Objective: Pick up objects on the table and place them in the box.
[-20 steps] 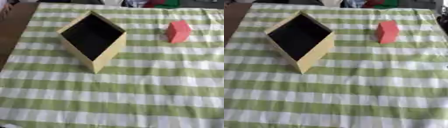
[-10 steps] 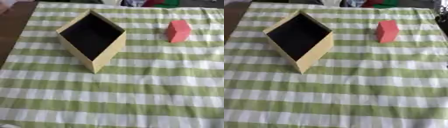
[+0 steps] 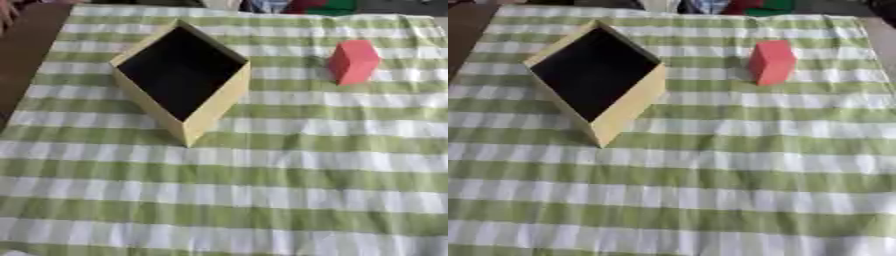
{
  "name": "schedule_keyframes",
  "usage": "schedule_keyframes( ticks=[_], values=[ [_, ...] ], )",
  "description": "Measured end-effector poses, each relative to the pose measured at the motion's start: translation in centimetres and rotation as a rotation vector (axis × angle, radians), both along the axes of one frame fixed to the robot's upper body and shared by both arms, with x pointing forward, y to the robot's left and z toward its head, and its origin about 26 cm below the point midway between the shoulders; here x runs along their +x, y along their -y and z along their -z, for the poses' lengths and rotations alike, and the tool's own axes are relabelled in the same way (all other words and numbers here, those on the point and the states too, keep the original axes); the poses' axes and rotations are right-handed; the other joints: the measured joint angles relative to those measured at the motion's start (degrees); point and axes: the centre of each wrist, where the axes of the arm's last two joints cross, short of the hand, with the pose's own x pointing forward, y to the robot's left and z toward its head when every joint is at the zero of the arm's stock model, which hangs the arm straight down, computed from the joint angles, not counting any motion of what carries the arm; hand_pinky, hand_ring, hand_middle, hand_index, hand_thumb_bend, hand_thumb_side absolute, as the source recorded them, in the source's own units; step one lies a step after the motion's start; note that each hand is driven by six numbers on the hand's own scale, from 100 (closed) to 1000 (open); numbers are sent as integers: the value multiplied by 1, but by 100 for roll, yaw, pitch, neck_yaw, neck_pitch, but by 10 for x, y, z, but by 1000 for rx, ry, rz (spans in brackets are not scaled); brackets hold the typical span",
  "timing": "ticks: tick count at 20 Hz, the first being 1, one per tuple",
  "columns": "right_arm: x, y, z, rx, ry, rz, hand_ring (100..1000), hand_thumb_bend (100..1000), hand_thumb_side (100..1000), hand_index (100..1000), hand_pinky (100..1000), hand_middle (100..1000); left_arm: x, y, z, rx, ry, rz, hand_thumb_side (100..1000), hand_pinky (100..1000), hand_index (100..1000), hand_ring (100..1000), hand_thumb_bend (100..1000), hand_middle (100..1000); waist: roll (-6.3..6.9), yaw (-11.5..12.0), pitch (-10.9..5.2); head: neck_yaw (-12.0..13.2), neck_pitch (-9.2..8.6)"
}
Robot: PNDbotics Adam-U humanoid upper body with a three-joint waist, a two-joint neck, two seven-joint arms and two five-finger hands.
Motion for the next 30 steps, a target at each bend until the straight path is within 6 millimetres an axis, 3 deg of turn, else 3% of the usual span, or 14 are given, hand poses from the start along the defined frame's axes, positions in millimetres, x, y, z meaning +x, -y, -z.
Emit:
schedule_keyframes(
  ticks=[1, 5, 12, 18, 23, 27, 30],
  values=[
    [-1, -2, -8, -42, -13, 12, 835, 100, 242, 879, 853, 755, 0, 0, 0, 1, -1, 1, 147, 1000, 769, 502, 127, 518, 0, 13, -22, -6, 2],
    [2, -9, -38, -243, -88, 63, 854, 100, 187, 870, 863, 773, 0, 1, 2, 4, -10, 8, 148, 1000, 769, 502, 126, 518, -23, 29, -91, -28, 53],
    [40, -4, -63, -579, -259, 137, 900, 100, 214, 909, 889, 825, -1, 1, 3, 18, -21, 17, 146, 1000, 769, 501, 125, 519, -51, 37, -158, -62, 100],
    [76, -1, -71, -792, -384, 142, 937, 100, 168, 954, 915, 874, -2, 1, 5, 24, -31, 24, 146, 1000, 769, 501, 122, 518, -65, 56, -179, -76, 100],
    [96, -5, -68, -931, -456, 124, 963, 292, 140, 963, 936, 890, -2, 1, 5, 25, -33, 26, 145, 1000, 769, 500, 115, 518, -81, 73, -179, -84, 99],
    [105, -9, -67, -996, -499, 110, 981, 340, 137, 990, 958, 911, -2, 1, 5, 25, -35, 27, 145, 1000, 769, 499, 110, 518, -87, 98, -179, -98, 97],
    [112, -12, -65, -1032, -537, 108, 989, 323, 100, 1000, 979, 928, -2, 1, 5, 26, -37, 28, 144, 1000, 769, 499, 106, 518, -88, 102, -178, -102, 97]
  ],
)
